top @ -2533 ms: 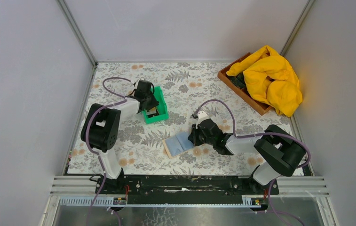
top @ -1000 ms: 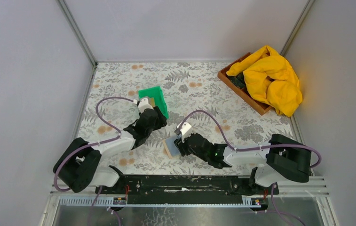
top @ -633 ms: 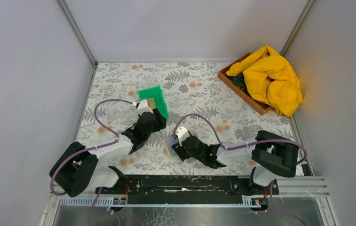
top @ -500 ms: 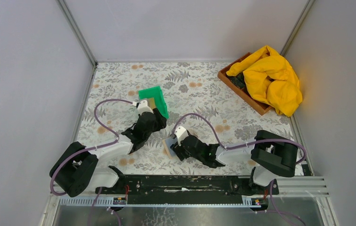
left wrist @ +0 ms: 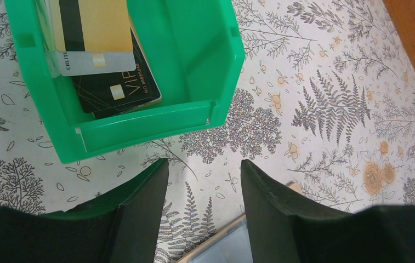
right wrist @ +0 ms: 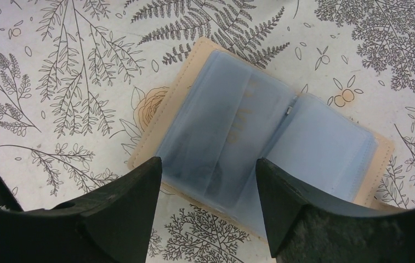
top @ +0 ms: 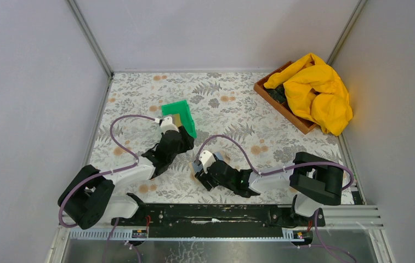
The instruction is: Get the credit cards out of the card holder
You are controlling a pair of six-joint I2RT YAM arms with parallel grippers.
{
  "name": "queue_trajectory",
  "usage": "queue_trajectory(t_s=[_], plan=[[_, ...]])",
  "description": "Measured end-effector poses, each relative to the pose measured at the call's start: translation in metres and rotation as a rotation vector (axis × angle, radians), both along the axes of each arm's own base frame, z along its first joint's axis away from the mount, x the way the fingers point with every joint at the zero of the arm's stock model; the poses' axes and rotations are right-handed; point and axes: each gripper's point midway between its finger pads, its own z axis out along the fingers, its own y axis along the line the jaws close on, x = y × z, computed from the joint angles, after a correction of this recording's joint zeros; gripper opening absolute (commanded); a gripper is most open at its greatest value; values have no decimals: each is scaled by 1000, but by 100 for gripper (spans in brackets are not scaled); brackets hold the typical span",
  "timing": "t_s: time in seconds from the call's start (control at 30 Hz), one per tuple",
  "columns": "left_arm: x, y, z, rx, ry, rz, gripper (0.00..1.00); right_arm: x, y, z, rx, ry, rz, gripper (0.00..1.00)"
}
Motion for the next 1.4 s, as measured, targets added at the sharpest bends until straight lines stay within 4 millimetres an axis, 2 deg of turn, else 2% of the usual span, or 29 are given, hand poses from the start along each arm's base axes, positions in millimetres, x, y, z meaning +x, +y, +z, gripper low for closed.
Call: queue_trajectory(t_s=[0.37, 0.7, 0.83, 1.03, 1.4], plan=[[0, 0, -2, 8, 4, -1, 60, -3, 1, -1, -9, -7, 12, 70], [-2, 1, -13, 27, 31, -3, 60, -8, 5, 12, -25, -107, 16, 70], [-2, 1, -14, 30, 35, -3, 61, -7, 6, 9, -33, -104, 15, 68], [1, 0, -10, 29, 27, -6, 61, -8, 16, -4, -58, -74, 16, 55], [0, -2, -13, 34, 34, -18, 60, -9, 22, -4, -26, -23, -2, 6]])
